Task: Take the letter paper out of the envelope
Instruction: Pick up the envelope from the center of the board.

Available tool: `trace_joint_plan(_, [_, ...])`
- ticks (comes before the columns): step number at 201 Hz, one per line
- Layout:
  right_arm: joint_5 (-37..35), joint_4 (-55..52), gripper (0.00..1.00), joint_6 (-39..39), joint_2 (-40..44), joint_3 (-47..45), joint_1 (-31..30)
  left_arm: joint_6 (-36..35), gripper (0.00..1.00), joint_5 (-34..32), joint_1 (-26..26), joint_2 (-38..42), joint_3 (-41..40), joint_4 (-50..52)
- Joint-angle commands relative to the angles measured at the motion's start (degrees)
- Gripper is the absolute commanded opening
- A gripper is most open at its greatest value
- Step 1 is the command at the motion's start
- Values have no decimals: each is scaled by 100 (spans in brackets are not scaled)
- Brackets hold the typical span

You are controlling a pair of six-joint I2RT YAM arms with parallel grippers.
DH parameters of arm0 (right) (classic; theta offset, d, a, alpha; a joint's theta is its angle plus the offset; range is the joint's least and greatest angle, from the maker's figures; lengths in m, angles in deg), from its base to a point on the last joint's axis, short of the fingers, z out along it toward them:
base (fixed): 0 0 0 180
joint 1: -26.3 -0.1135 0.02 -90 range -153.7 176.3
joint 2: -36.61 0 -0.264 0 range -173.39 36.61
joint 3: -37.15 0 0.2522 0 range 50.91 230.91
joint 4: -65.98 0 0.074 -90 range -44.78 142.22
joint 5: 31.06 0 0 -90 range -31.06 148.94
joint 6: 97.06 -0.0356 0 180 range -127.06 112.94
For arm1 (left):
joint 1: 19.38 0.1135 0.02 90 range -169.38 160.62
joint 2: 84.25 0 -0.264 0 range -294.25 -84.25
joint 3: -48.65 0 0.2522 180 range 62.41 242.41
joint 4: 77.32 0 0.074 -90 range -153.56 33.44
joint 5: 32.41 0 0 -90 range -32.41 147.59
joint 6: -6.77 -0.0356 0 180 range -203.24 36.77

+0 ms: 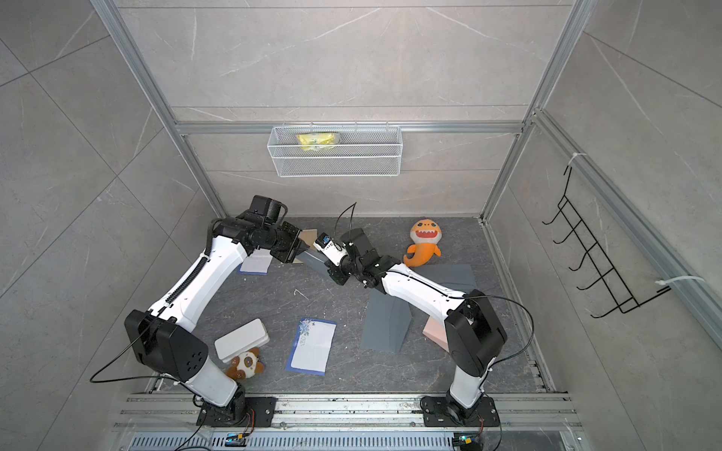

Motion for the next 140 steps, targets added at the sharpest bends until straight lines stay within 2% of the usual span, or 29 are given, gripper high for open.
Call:
trace_joint_plan(1, [-9,-38,0,-89,200,83,1,-69,36,229,-20,-86,286,-299])
trace_joint_plan(21, [-49,-90,0,-180,249,85,1,-286,71,116,-21,-138,638,-232])
trace_joint_plan(39, [-51,-125,0,-319,306,118,5,-539,85,-90,-26,-119,960,-216])
trace_joint_plan(61, [8,-143,0,-575,395,153,47,-859,89,-380,-26,6,1218,-247])
trace_joint_plan(86, [57,-170,0,-1113,526,230,202,-1156,91,-725,-25,361,1140,-480])
trace_joint_plan(119, [130,41,0,-2680,924,258,639,-1593,91,-791,-21,812,829,-844])
trace_joint_plan(140, [302,472,0,-3750,1309,68,914,-1879,90,-477,-27,1056,323,-1395])
